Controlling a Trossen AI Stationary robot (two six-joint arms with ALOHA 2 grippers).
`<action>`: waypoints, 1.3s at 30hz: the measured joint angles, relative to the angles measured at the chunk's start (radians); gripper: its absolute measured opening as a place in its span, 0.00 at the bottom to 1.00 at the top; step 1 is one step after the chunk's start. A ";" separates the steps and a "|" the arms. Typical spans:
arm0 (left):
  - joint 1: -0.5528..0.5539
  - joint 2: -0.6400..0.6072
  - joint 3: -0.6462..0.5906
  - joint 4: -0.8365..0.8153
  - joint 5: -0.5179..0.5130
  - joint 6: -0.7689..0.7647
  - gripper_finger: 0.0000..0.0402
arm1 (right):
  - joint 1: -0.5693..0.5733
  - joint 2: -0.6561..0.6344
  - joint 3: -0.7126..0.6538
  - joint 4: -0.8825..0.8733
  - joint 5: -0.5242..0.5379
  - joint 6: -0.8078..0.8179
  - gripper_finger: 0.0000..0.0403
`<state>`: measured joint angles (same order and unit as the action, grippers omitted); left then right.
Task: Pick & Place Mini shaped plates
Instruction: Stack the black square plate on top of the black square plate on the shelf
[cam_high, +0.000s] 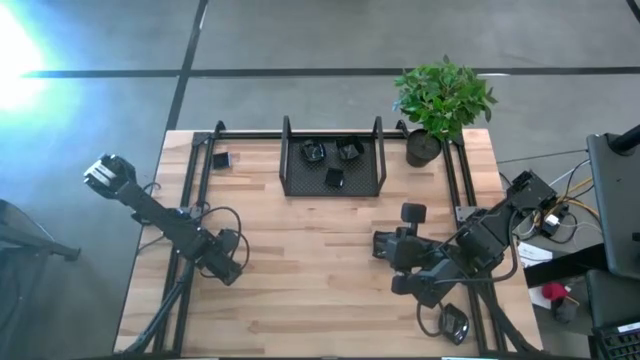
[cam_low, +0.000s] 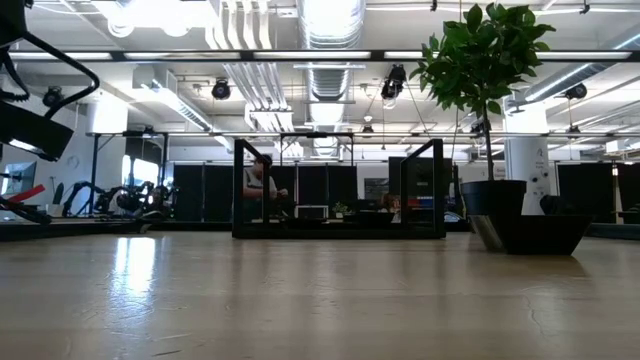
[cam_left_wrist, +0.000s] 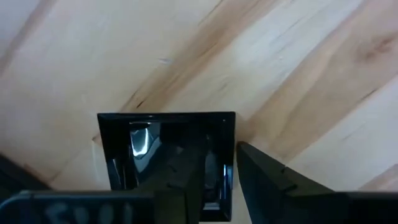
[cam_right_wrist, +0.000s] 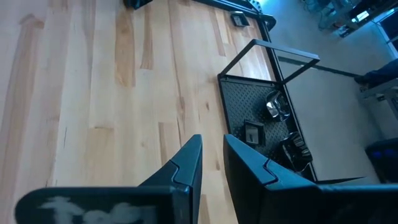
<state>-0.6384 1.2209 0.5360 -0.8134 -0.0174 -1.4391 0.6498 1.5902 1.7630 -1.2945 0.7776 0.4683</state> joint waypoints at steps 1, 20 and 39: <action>0.000 -0.001 -0.004 0.002 0.000 0.001 0.27 | 0.000 0.000 0.000 0.000 0.000 0.000 0.15; 0.000 0.004 0.030 -0.005 0.009 0.077 0.01 | 0.000 0.000 0.000 0.000 0.008 -0.008 0.15; 0.028 0.003 0.423 -0.304 -0.273 0.328 0.00 | 0.000 0.000 0.000 0.005 0.010 -0.008 0.15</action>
<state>-0.6105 1.2240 0.9592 -1.1170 -0.2900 -1.1111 0.6495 1.5902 1.7630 -1.2893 0.7879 0.4599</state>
